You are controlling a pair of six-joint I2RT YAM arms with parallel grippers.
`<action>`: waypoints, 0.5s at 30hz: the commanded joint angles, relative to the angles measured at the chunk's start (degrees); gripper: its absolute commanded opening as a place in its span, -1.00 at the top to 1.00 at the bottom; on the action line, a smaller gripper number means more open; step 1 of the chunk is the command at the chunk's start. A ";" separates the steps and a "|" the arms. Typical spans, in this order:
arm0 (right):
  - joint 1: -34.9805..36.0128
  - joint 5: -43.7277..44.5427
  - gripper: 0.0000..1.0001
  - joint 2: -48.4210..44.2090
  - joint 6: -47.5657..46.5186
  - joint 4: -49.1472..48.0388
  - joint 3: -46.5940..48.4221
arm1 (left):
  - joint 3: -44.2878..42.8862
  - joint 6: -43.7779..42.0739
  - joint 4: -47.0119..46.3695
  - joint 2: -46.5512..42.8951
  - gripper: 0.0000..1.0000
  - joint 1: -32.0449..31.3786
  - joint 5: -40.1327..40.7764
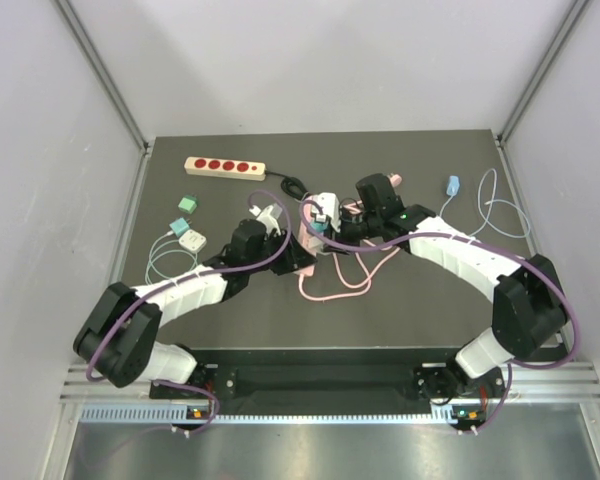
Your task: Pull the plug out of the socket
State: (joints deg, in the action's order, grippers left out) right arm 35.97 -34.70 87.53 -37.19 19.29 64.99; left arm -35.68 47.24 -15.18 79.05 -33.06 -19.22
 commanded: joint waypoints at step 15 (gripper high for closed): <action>-4.06 -8.45 1.00 -2.27 2.82 -2.77 4.09 | 2.81 2.94 -0.46 -3.98 1.00 3.09 6.39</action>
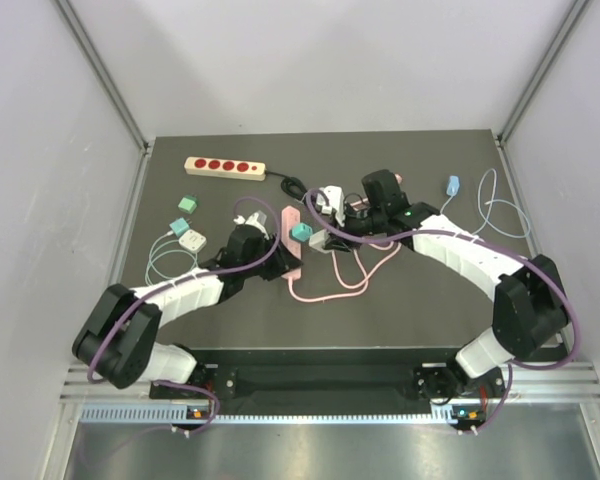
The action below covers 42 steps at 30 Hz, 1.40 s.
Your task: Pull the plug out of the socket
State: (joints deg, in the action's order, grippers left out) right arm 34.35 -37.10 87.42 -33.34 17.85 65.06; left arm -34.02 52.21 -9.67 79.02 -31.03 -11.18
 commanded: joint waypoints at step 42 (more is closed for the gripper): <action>-42.87 19.88 0.76 27.27 37.65 1.14 22.56 | 6.07 -3.51 -13.18 -11.17 1.00 2.55 -0.33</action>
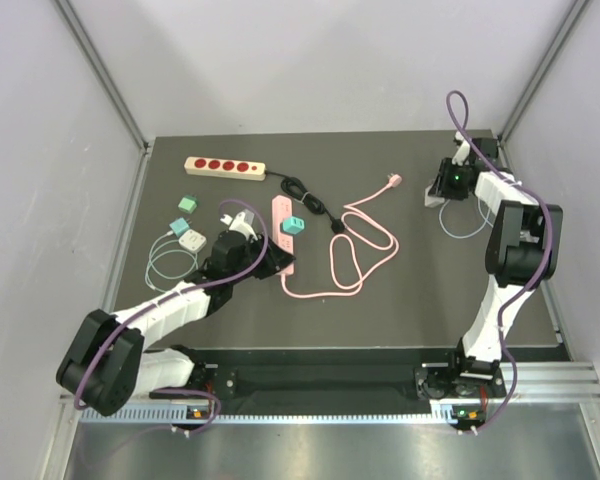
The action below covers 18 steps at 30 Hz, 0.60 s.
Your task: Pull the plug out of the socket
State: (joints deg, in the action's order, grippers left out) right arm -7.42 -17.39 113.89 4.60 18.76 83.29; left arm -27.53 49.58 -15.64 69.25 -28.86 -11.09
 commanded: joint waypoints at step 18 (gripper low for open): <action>-4.09 -2.56 -0.23 -4.62 -6.51 0.48 5.93 | -1.39 -1.59 -9.50 0.35 1.00 0.39 -2.18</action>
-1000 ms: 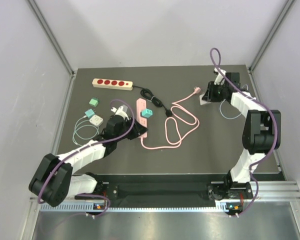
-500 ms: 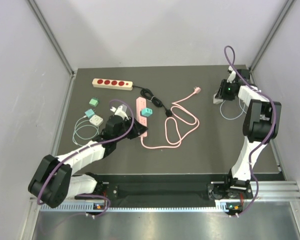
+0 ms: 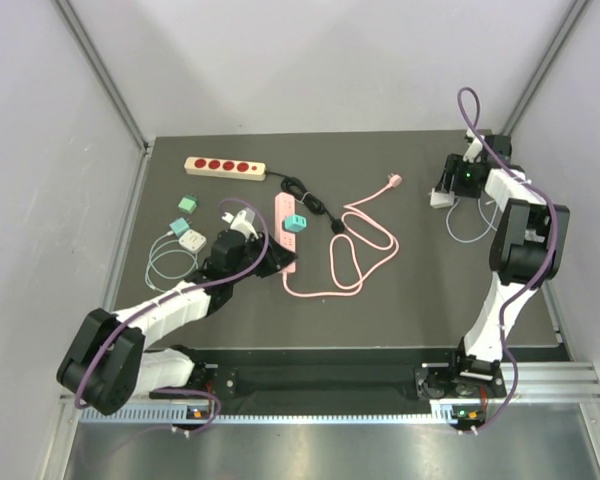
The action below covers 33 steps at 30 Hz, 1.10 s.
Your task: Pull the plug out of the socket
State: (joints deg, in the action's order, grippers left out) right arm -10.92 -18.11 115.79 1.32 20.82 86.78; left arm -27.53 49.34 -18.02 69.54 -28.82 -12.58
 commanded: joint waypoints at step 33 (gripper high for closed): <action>39.47 -33.32 -0.89 -25.97 -56.61 9.86 -7.86 | -4.47 -2.23 -10.45 5.08 1.00 0.08 -15.37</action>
State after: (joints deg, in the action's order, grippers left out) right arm 26.33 -54.78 90.98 -59.48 41.06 78.37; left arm -30.13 46.81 -21.12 75.66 -28.82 -25.96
